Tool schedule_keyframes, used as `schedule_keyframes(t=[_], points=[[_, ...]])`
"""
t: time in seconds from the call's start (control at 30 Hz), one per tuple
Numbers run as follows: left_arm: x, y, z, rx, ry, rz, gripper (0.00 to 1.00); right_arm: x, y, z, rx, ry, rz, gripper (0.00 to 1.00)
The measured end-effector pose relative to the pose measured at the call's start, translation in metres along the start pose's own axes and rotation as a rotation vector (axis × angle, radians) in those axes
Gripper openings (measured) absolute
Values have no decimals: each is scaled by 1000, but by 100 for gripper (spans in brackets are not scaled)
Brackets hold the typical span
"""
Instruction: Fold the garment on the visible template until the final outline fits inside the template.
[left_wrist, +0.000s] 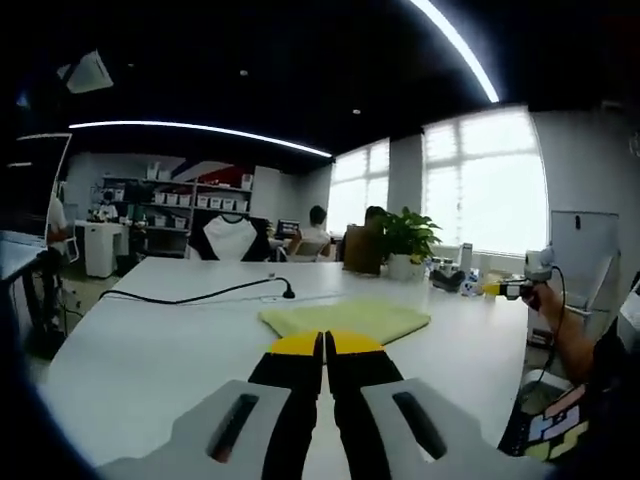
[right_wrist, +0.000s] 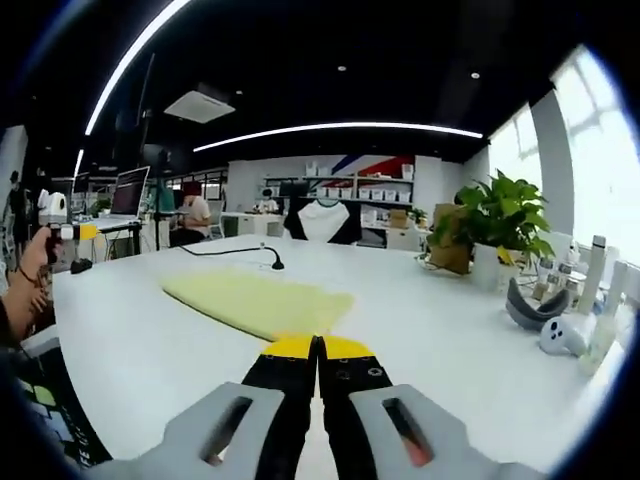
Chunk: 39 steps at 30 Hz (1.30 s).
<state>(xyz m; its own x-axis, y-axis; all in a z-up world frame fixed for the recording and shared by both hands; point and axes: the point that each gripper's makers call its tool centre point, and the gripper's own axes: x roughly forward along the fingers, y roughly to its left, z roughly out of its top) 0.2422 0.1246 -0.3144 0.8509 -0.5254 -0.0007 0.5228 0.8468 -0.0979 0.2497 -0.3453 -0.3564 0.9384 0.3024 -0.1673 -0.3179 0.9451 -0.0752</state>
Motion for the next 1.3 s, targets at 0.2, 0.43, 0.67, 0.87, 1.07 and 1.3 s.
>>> schedule_keyframes(t=[0.2, 0.43, 0.67, 0.87, 1.07, 1.3], points=[[-25, -8, 0, 16, -2, 31, 2, -20, 11, -2, 15, 12, -5, 0], [-42, -9, 5, 28, -8, 40, 2, -33, 21, 17, 14, -42, -16, 0], [-48, -14, 13, 32, -31, 43, 4, -50, 20, 32, 27, -81, -28, 0], [-48, -13, 17, 67, -27, 68, 10, -55, 16, 37, 27, -96, -39, 0], [-47, -8, 19, 95, -23, 116, 43, -56, 0, 46, -40, -148, -126, 5], [-50, -5, 27, 77, -44, 135, 67, -61, 4, 52, -59, -150, -138, 28]])
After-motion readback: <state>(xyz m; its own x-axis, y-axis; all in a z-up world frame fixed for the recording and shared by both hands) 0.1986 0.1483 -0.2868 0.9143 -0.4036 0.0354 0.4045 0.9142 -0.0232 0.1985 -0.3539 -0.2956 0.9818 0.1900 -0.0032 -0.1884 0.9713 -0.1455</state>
